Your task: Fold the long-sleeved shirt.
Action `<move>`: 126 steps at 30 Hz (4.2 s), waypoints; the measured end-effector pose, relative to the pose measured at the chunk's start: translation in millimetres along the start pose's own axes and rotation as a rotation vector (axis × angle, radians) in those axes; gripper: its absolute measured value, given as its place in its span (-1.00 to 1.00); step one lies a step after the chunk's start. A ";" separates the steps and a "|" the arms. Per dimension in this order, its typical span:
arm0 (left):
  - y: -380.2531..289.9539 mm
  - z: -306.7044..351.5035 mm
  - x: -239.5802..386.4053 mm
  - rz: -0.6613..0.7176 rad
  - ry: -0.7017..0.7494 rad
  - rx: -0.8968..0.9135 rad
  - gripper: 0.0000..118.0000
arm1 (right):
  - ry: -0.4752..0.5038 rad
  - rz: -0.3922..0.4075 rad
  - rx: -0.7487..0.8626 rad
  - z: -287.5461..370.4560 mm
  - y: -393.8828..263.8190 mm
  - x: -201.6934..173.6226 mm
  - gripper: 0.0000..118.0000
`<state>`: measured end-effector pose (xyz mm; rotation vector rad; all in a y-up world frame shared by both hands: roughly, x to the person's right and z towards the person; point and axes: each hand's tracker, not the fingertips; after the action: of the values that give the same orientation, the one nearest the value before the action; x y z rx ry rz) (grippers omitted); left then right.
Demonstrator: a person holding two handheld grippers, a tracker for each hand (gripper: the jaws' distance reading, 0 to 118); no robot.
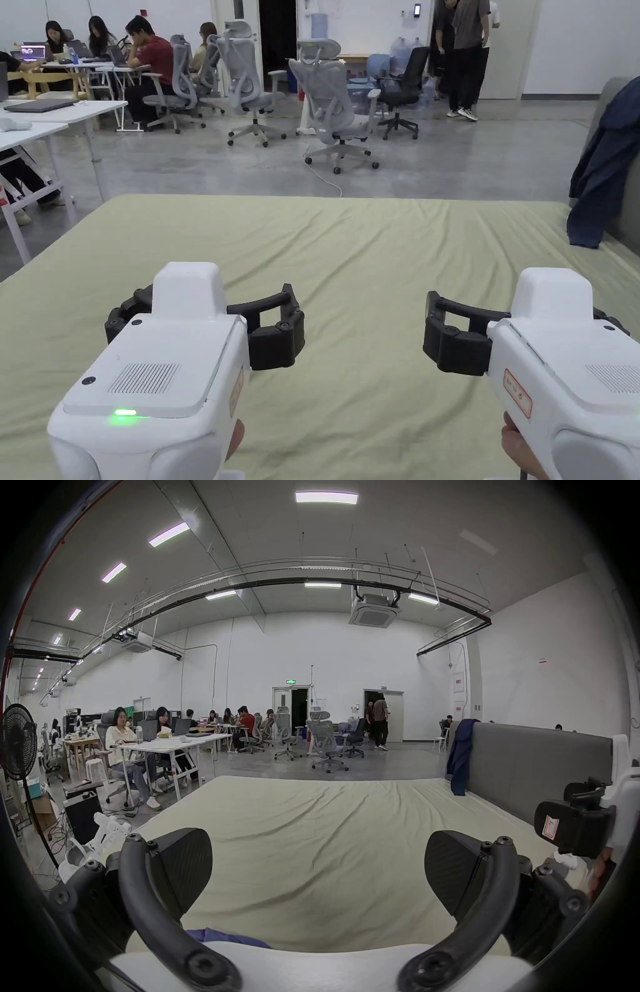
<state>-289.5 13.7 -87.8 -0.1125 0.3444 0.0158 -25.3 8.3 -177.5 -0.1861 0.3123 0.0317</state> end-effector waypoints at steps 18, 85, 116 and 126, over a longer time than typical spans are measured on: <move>0.4 -0.4 0.7 0.006 -0.015 -0.007 1.00 | 0.001 0.034 0.025 3.0 1.2 -3.2 1.00; -92.4 48.3 -229.0 0.163 0.344 -0.419 -0.84 | 0.724 0.059 -0.116 6.9 -22.3 -224.2 -0.95; 23.9 -151.2 11.8 0.219 -0.348 -0.416 -0.75 | 0.252 -0.079 -0.163 17.8 -26.1 9.5 -0.95; -151.9 -216.1 244.4 -0.023 -0.472 -0.920 -0.75 | 0.040 -0.073 -0.205 68.9 -50.8 97.0 -0.95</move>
<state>-126.8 -162.4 -356.1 -1.0065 -0.1613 0.1757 90.8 -28.5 -134.0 -0.4019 0.3423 -0.0128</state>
